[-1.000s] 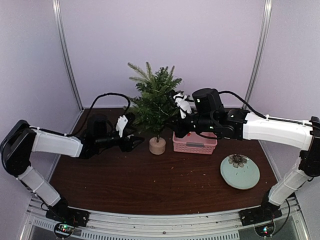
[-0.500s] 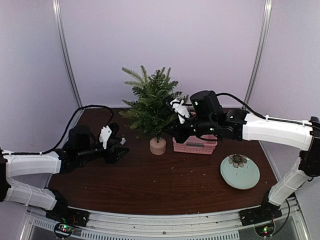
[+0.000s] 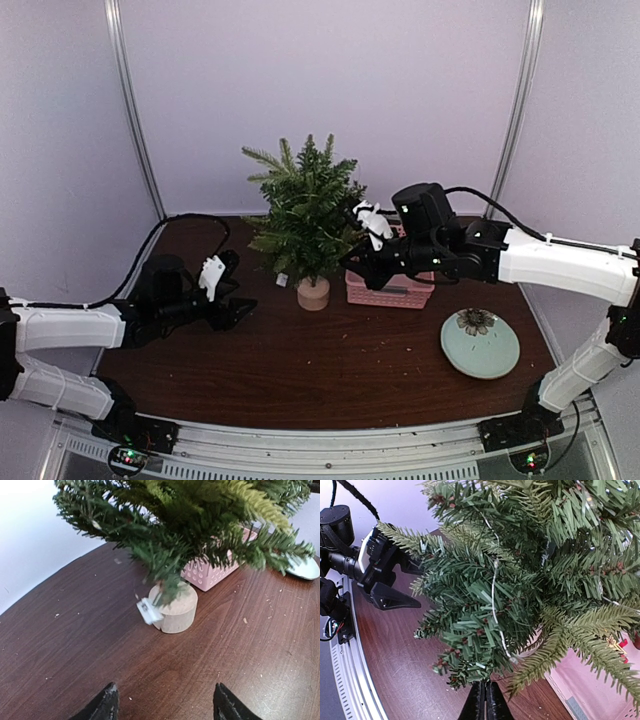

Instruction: Decorate the small christmas tree

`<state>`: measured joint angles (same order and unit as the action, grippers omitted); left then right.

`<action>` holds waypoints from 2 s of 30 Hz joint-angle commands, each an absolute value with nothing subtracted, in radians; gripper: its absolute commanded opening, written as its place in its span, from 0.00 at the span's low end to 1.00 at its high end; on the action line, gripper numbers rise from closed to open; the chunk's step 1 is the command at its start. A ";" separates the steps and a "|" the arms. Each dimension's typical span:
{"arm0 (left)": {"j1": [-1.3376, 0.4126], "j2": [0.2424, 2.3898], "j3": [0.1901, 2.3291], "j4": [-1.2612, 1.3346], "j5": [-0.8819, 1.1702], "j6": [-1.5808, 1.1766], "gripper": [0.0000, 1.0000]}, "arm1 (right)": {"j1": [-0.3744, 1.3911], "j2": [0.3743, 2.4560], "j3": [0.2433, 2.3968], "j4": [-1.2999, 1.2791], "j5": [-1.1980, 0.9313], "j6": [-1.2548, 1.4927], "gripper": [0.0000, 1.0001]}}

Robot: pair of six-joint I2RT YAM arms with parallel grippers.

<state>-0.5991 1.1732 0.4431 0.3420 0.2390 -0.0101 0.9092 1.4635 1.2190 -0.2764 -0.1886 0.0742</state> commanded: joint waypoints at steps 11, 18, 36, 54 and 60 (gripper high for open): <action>-0.536 1.259 0.486 0.457 0.263 -0.015 0.58 | 0.846 1.443 1.267 -0.326 -0.189 0.014 0.00; -0.535 1.283 0.501 0.439 0.345 0.049 0.55 | 0.844 1.451 1.281 -0.341 -0.178 -0.026 0.00; -0.511 1.464 0.589 0.616 0.400 -0.020 0.42 | 0.844 1.458 1.307 -0.363 -0.168 -0.032 0.00; -0.511 1.687 0.759 0.725 0.439 -0.038 0.23 | 0.843 1.473 1.330 -0.382 -0.169 -0.019 0.00; -0.511 1.666 0.752 0.698 0.449 -0.031 0.03 | 0.844 1.478 1.331 -0.382 -0.171 -0.023 0.00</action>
<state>-0.5175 1.6768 0.7422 0.6643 0.4320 -0.0364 0.8501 1.4658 1.2919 -0.3855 -0.1825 -0.0231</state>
